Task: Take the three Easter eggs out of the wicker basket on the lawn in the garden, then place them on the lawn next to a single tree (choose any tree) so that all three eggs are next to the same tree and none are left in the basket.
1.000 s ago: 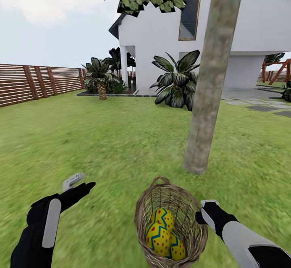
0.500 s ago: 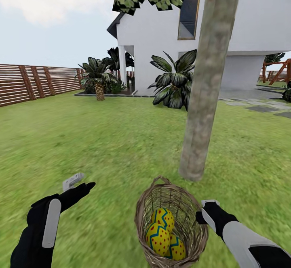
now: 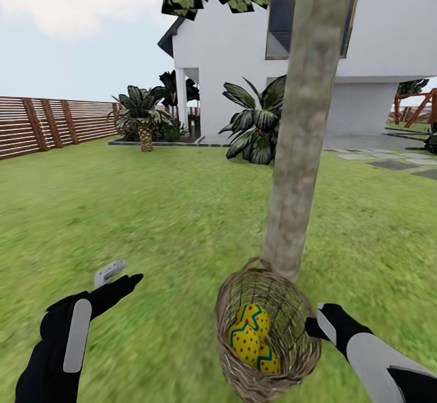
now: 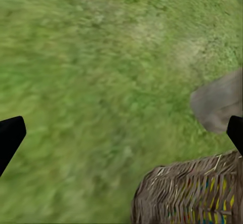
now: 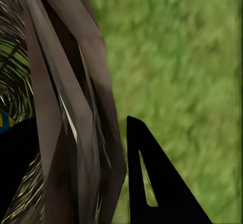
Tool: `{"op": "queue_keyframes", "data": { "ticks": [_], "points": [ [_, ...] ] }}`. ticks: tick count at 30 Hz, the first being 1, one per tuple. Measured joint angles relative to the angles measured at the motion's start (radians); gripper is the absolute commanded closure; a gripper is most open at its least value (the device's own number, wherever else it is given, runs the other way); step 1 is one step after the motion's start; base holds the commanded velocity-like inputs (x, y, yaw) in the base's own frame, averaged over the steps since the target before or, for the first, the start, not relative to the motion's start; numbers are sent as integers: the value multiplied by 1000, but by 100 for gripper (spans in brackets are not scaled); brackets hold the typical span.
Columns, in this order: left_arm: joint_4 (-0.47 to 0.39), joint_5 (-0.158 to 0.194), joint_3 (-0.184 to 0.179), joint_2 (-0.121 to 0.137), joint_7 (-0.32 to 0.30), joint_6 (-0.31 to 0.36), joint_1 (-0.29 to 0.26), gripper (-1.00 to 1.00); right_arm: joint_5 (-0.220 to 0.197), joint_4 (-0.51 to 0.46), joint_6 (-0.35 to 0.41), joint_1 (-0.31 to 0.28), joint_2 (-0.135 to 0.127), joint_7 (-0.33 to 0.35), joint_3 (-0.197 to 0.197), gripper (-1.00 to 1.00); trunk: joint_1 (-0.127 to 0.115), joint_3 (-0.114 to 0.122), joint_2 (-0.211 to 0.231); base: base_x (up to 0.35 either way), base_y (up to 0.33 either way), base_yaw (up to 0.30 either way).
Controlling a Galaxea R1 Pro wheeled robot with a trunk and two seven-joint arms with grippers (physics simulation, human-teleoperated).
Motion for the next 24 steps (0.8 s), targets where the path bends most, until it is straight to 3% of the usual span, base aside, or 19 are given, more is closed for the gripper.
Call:
{"op": "queue_keyframes", "data": {
  "ticks": [6,9,17,18,20,24],
  "points": [
    [0,1,2,0,0,0,0,-100,1,1,0,-1,-2,-28,0,100,0,0,0,251,-240,0],
    [-1,2,42,0,-1,0,0,-100,-1,1,0,-1,-2,-30,0,100,0,0,0,244,-240,0],
    [-3,2,52,1,1,3,0,-100,-1,1,-1,-1,0,-30,-1,100,0,0,0,112,-134,0],
    [-7,5,60,1,1,4,0,-100,0,1,-1,-1,0,-30,-1,100,0,0,0,2,-4,0],
    [-12,52,109,0,2,6,0,-100,1,3,-1,-1,0,-30,1,100,8,-6,-14,0,-1,0],
    [-13,69,118,0,3,6,0,-100,1,3,-1,0,0,-30,0,100,23,-19,-42,0,0,0]
  ]
}}
